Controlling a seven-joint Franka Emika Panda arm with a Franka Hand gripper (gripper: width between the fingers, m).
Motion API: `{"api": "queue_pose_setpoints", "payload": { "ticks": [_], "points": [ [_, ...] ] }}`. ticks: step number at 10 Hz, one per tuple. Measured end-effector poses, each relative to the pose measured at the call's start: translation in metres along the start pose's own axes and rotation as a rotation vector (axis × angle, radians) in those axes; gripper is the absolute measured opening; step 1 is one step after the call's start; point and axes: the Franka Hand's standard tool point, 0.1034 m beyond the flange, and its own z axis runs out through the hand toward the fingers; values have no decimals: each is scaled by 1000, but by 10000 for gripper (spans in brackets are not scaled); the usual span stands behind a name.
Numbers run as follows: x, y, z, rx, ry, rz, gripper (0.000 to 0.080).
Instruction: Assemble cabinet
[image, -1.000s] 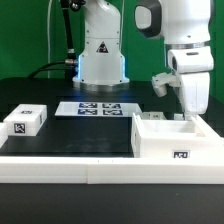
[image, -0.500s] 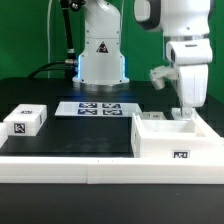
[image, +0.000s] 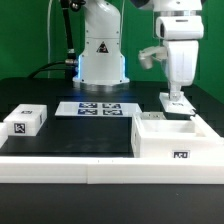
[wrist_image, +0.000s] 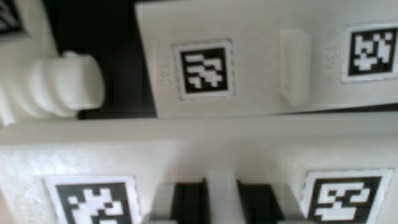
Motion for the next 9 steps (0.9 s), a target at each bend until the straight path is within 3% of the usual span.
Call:
{"api": "queue_pose_setpoints", "payload": {
  "ticks": [9],
  "points": [
    [-2,6,6,7,4,12,70]
  ]
}}
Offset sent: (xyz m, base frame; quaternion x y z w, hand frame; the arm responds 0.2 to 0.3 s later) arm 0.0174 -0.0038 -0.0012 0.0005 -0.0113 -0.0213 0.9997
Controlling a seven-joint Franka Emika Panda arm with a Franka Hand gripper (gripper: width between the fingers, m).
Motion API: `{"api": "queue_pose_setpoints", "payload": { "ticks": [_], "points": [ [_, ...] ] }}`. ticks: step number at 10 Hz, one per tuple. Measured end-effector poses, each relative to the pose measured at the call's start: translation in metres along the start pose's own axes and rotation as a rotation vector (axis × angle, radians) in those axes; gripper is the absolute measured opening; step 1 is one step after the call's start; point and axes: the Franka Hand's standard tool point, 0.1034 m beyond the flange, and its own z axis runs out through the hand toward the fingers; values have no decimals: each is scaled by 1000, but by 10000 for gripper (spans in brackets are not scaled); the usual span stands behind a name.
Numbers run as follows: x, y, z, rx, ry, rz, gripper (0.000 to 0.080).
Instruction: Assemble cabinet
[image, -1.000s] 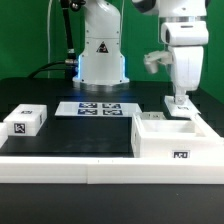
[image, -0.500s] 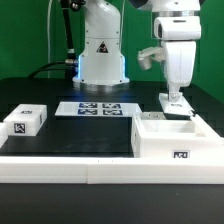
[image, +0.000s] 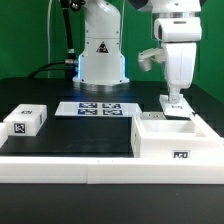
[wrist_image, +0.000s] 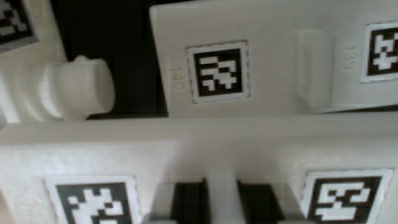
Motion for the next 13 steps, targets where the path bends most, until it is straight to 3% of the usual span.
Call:
{"api": "queue_pose_setpoints", "payload": {
  "ticks": [6,10,13],
  "points": [
    [-1,-1,2,5,0,-1,70],
    [4,21,3,0,8,5,71],
    [3,23,4,-3,10,7,71]
  ]
}}
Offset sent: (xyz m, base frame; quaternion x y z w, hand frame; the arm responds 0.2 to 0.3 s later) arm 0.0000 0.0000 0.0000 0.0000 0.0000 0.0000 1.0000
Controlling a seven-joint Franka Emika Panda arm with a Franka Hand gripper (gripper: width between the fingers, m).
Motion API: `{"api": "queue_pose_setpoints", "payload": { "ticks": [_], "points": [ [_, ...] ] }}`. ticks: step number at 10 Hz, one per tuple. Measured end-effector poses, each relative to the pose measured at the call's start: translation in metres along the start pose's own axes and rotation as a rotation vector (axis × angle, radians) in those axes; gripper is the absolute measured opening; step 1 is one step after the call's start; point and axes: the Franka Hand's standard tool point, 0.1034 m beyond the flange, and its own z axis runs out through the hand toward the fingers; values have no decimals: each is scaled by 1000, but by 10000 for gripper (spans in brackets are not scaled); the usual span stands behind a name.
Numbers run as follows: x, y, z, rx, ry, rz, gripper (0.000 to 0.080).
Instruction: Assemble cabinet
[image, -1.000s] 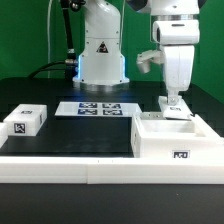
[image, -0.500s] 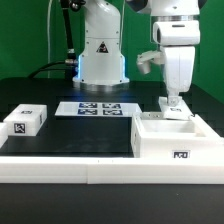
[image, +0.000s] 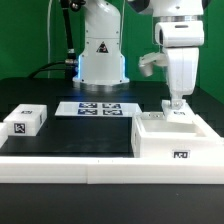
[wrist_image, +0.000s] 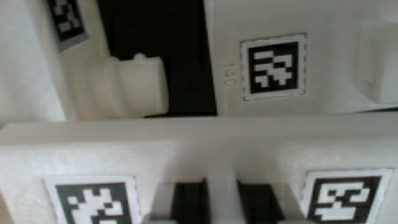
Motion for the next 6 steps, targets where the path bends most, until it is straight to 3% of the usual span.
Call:
{"api": "queue_pose_setpoints", "payload": {
  "ticks": [3,6],
  "points": [
    [0,2,0,0,0,-2,71],
    [0,39,-1,11,-6,12,71]
  ]
}}
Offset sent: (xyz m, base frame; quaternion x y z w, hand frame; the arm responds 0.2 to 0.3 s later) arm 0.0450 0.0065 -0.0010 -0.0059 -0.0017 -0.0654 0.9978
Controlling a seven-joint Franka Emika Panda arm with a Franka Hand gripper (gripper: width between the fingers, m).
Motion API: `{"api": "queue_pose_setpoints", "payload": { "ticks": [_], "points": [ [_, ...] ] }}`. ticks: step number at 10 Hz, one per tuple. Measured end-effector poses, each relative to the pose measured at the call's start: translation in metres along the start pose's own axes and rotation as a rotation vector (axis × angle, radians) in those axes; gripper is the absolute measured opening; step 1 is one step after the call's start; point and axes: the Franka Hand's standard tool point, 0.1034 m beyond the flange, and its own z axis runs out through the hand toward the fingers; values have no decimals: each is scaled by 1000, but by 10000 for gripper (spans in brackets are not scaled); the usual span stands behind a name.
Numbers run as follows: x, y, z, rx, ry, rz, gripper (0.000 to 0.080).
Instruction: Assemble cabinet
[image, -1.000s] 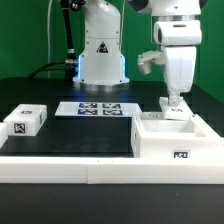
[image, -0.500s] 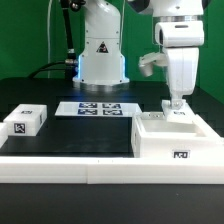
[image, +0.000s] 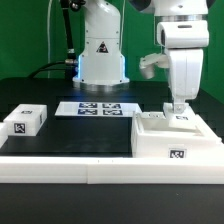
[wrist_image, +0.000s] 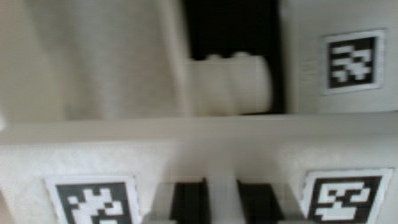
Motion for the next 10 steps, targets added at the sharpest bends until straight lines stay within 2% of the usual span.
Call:
{"api": "queue_pose_setpoints", "payload": {
  "ticks": [1,4,10],
  "points": [
    [0,13,0,7,-3,9,71],
    [-2,41,0,-11,4,26,71],
    [-1,60,-1,-22,1,-4,71]
  ]
}}
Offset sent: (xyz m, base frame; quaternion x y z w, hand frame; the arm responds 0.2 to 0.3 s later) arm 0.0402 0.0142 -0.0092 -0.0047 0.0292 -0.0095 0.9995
